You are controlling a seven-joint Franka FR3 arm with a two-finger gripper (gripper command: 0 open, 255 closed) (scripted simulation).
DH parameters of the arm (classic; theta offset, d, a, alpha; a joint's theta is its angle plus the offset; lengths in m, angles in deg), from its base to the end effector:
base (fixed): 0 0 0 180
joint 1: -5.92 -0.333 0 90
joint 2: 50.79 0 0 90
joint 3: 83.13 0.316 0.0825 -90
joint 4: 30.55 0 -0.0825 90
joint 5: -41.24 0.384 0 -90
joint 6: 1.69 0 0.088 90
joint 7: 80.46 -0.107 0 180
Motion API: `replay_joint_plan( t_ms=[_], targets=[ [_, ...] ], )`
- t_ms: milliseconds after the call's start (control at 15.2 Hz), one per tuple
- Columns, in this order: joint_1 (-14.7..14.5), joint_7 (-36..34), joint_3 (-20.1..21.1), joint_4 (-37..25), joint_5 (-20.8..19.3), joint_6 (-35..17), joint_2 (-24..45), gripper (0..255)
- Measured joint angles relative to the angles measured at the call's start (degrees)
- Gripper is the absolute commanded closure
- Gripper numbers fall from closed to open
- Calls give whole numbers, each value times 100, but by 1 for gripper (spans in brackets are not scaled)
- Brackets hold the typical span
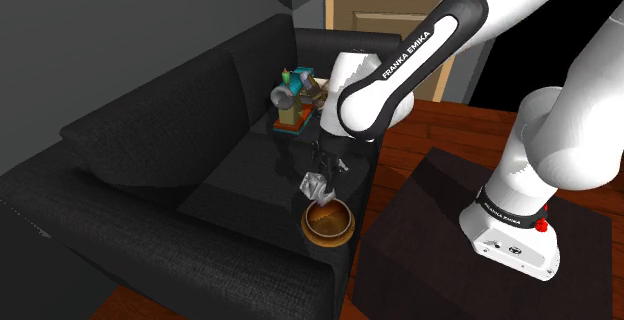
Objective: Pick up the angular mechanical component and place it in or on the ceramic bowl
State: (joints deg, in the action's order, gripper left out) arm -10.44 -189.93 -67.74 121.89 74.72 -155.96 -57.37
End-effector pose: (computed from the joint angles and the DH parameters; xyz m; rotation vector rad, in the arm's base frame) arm 0.3742 0.2078 0.2876 -1.7291 2.3350 0.2860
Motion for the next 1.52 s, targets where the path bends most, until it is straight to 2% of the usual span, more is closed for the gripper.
replay_joint_plan(
  t_ms=[132,330,660,1056,1254,1518],
  targets=[
    [-27,200,-55,353,197,28,-336,255],
    [-103,416,-74,485,430,-184,-240,255],
    [-225,819,-81,465,861,-617,226,255],
    [-333,1613,-19,312,1698,-1169,949,255],
    [-326,1780,3,291,1866,-1245,1053,255],
    [-323,1809,7,286,1894,-1258,1071,255]
  ],
)
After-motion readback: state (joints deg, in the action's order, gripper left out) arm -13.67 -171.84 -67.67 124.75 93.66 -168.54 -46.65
